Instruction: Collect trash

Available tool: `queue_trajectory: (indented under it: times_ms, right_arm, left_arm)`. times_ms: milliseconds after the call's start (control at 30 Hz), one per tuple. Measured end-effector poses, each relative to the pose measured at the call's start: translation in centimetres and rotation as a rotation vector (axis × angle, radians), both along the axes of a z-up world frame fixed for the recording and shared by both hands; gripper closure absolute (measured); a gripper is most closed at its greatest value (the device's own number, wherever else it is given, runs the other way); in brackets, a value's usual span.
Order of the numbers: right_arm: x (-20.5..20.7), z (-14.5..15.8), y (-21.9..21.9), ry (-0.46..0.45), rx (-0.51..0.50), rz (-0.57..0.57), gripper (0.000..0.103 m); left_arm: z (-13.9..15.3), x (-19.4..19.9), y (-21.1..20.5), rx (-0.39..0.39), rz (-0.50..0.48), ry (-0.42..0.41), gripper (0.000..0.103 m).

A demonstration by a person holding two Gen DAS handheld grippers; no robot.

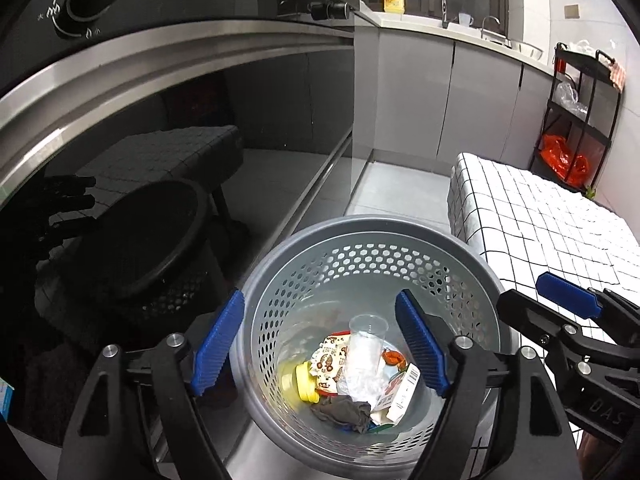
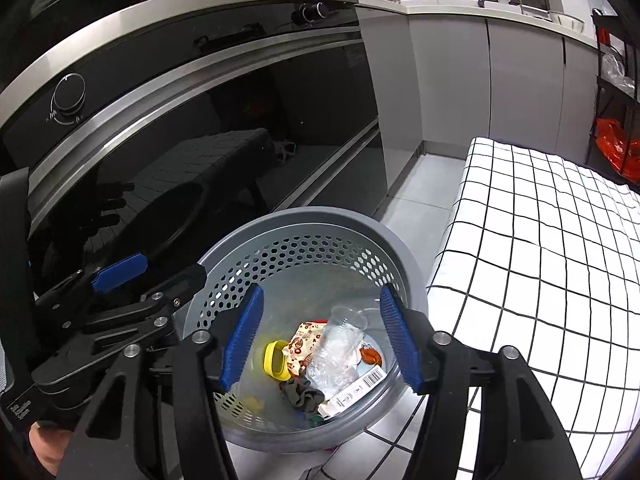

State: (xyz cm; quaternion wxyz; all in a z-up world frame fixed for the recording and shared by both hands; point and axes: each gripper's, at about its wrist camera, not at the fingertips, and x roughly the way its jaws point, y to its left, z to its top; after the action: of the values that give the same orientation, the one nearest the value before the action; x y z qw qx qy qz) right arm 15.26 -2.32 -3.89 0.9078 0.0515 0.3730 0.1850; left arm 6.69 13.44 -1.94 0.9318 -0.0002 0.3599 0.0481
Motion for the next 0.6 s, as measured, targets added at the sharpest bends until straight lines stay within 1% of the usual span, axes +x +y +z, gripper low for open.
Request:
queue_trajectory:
  times_ms: [100, 133, 200, 500, 600]
  right_arm:
    - [-0.2, 0.2, 0.0, -0.009, -0.007, -0.007, 0.042]
    - [-0.3, 0.2, 0.0, -0.011, -0.007, -0.011, 0.038]
    - [-0.5, 0.3, -0.1, -0.015, -0.005, -0.021, 0.031]
    - [-1.0, 0.5, -0.3, -0.019, -0.003, -0.04, 0.03]
    - [-1.1, 0.6, -0.4, -0.019, 0.002, -0.049, 0.029]
  left_arm:
    - [0.4, -0.3, 0.0, 0.004, 0.004, -0.012, 0.023]
    - [0.5, -0.3, 0.0, 0.008, 0.007, -0.016, 0.022]
    - [0.7, -0.5, 0.1, 0.019, 0.019, -0.028, 0.014]
    - [1.6, -1.1, 0.1, 0.039, 0.03, -0.057, 0.007]
    - [1.7, -1.2, 0.0, 0.044, 0.032, -0.058, 0.007]
